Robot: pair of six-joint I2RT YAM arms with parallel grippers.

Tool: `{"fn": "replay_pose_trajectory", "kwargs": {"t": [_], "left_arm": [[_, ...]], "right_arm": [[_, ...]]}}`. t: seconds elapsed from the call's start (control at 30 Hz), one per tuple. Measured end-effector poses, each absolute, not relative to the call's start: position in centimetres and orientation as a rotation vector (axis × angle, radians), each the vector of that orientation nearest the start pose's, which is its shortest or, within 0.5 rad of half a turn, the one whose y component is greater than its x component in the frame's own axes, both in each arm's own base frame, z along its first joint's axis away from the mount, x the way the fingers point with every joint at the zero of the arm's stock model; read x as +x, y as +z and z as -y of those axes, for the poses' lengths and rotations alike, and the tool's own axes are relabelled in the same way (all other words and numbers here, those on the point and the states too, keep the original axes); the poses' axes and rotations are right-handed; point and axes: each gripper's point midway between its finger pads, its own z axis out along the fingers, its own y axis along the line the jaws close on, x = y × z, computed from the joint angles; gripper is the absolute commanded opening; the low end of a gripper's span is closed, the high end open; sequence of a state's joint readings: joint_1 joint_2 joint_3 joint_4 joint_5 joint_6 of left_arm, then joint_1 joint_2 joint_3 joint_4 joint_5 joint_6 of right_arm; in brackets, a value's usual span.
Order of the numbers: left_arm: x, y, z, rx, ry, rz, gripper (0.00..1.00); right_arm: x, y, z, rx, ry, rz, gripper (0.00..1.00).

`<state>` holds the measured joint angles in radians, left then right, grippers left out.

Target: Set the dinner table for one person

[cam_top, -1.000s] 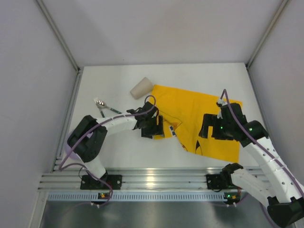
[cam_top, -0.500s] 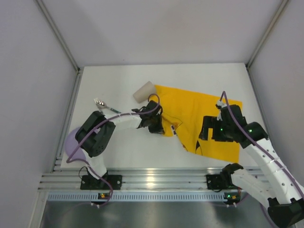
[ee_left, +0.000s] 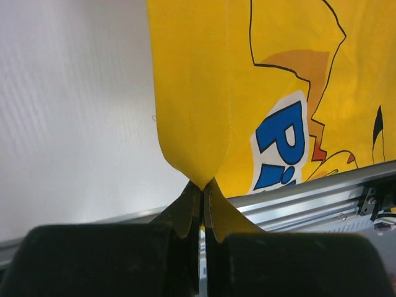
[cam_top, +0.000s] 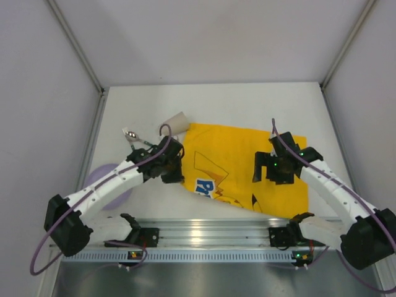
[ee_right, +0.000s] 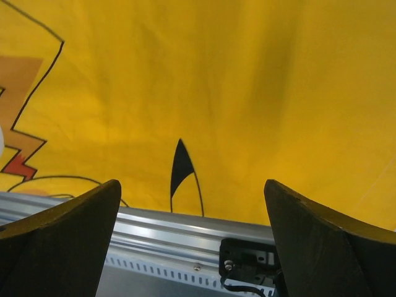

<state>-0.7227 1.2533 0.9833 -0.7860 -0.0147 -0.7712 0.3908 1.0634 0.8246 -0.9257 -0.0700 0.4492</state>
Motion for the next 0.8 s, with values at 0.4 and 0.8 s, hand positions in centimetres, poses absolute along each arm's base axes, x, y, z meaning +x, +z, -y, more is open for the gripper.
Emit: {"fn": "replay_pose_trajectory", "kwargs": {"t": [0.4,0.8], "left_arm": [[14.9,12.4,16.4,-0.276,-0.371,-2.789,0.99],[31.5,16.7,18.0,-0.264,-0.111,-2.586,0.98]], "right_arm": [[19.8,7.2,-11.1,0.079,0.260,-2.861,1.00],[24.4,3.4,-10.6,0.208,0.218,-2.956,1.00]]}}
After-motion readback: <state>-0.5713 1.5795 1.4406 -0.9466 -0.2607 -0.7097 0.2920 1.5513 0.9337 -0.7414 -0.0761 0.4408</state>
